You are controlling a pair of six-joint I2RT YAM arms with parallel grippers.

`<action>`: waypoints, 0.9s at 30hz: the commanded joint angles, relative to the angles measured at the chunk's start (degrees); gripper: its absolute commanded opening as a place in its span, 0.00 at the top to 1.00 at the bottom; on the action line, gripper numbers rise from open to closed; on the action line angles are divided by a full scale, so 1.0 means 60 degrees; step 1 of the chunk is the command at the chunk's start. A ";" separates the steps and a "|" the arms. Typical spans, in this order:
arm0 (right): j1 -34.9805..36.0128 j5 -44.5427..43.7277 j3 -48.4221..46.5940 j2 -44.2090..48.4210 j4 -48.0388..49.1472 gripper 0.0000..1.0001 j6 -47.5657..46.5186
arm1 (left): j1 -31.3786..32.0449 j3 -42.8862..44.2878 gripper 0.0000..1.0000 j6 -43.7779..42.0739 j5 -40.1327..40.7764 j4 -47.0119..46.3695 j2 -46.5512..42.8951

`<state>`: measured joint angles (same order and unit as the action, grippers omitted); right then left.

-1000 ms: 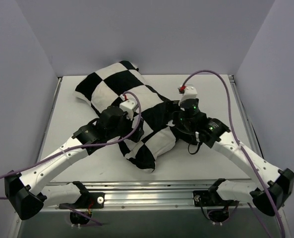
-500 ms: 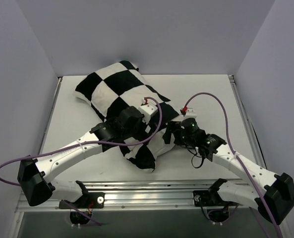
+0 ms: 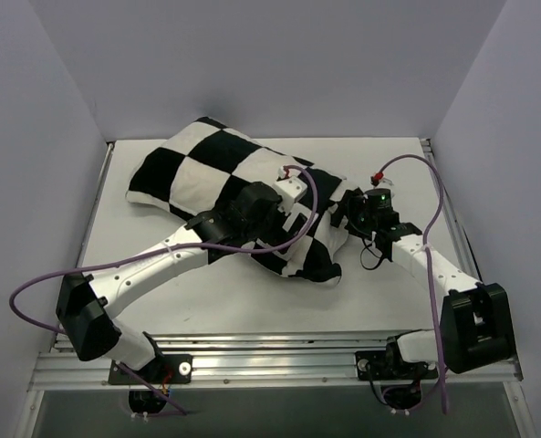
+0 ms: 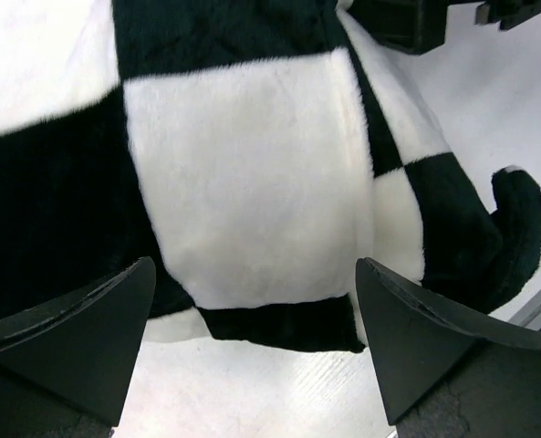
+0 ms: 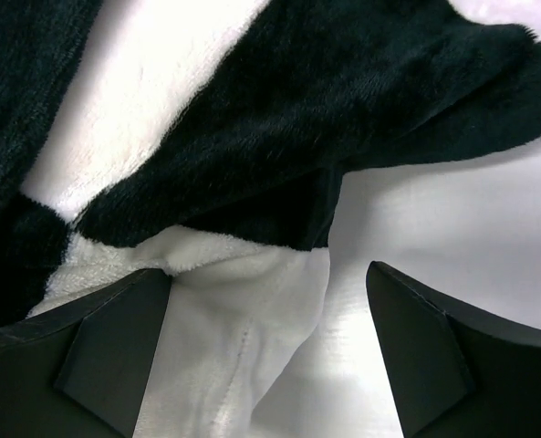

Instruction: Remove the pillowcase from the pillow

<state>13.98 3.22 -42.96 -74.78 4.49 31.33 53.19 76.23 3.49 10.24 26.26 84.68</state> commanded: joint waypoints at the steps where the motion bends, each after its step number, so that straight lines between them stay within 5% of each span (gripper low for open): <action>1: 0.0029 0.0487 -0.0618 -0.0222 0.0379 0.16 -0.0344 | 0.0056 0.1151 0.00 -0.0229 -0.0081 -0.0202 0.0387; 13: 0.0000 0.0721 -0.0297 0.0701 0.0072 0.15 -0.0608 | 0.0159 0.3671 0.00 0.0049 0.0827 0.0164 0.2979; 22: 0.0000 0.1425 0.0187 0.0614 0.0817 0.16 -0.0403 | 0.0203 0.4346 0.15 -0.0259 0.1559 0.0544 0.3874; 27: -0.0029 0.1397 0.0552 0.0175 0.1126 0.15 -0.0373 | 0.0203 0.4346 0.35 -0.0259 0.2174 0.0764 0.4006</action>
<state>13.89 9.74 -41.25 -72.10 8.99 28.75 54.15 99.53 2.57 19.35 29.47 108.51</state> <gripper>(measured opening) 0.846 0.672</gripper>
